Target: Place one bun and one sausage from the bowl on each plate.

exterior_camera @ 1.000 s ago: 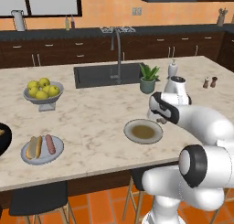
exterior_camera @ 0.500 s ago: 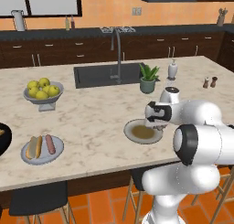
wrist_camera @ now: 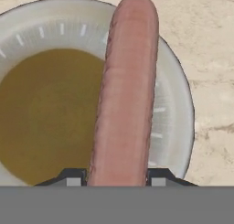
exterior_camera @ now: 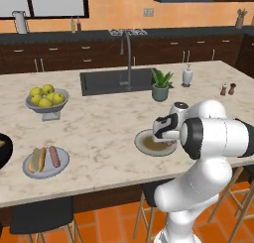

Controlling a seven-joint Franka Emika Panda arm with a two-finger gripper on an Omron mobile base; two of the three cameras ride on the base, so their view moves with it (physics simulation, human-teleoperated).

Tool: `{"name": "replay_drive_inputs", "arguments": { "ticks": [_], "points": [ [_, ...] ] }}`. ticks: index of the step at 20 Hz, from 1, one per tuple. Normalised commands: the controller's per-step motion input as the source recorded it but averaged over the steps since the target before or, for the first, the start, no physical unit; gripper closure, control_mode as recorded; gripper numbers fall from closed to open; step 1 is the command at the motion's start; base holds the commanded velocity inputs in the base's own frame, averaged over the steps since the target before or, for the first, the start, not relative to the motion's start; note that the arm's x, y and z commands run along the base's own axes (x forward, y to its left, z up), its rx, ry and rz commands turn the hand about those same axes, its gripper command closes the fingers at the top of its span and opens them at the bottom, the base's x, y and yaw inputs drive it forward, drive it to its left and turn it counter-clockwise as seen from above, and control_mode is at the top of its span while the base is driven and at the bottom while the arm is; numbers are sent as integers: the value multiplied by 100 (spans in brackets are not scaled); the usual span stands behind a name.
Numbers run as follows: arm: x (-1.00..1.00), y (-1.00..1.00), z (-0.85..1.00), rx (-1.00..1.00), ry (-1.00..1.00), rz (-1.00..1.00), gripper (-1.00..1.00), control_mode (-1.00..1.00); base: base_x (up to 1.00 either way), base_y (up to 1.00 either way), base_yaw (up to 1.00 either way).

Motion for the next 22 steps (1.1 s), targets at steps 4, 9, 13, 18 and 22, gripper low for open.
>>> {"name": "replay_drive_inputs", "arguments": {
  "ticks": [4,9,13,18,22],
  "points": [
    [21,8,-26,0,0,0,100,-100,0,0,0],
    [14,2,-5,0,0,0,-100,-100,0,0,0],
    [6,0,0,0,0,0,-100,-100,0,0,0],
    [-3,0,11,0,-1,0,-100,-100,0,0,0],
    [-40,0,46,0,0,0,-100,-100,0,0,0]
  ]
}}
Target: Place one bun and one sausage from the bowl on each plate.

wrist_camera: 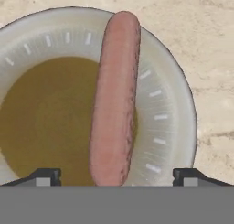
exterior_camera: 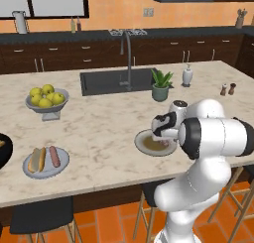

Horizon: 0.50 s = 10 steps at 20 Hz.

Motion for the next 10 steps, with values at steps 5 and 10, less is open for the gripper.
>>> {"name": "replay_drive_inputs", "arguments": {
  "ticks": [5,10],
  "points": [
    [-69,0,64,0,0,0,-100,-100,0,0,0],
    [-10,0,82,0,0,0,-100,-100,0,0,0]
  ]
}}
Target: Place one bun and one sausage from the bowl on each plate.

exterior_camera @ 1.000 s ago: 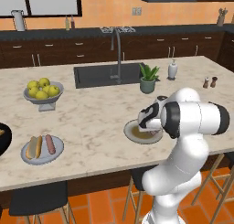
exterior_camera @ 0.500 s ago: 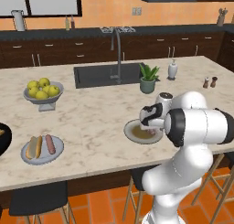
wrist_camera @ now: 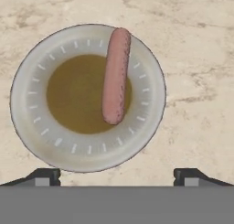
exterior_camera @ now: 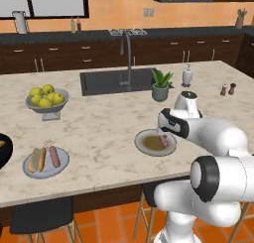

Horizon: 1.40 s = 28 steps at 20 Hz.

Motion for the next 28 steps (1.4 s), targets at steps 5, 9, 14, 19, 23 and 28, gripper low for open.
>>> {"name": "replay_drive_inputs", "arguments": {
  "ticks": [5,9,14,19,23,28],
  "points": [
    [-20,10,68,0,0,0,-100,-100,0,0,0],
    [-30,30,31,0,0,0,-100,-100,0,0,0],
    [-15,18,47,0,0,-2,-100,-100,0,0,0],
    [-13,-2,22,2,0,-3,-100,-100,0,0,0],
    [-30,0,0,0,-1,-1,-100,-100,0,0,0],
    [-6,0,0,0,-1,0,-100,100,-53,41,0]
  ]
}}
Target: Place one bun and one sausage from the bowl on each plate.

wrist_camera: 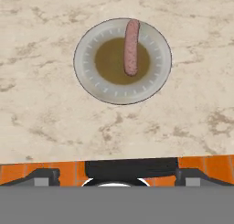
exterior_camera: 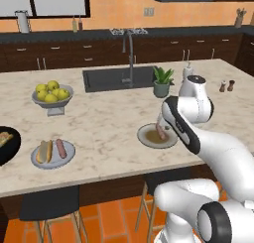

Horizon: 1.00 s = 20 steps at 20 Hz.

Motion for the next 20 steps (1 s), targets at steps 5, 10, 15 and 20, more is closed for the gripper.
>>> {"name": "replay_drive_inputs", "arguments": {
  "ticks": [5,10,15,20],
  "points": [
    [0,0,0,0,0,0,-100,100,-16,100,3],
    [0,0,0,0,0,0,-100,100,4,100,0],
    [0,0,0,0,0,0,-100,100,6,100,0],
    [0,0,0,0,0,0,-100,100,28,60,0]
  ]
}}
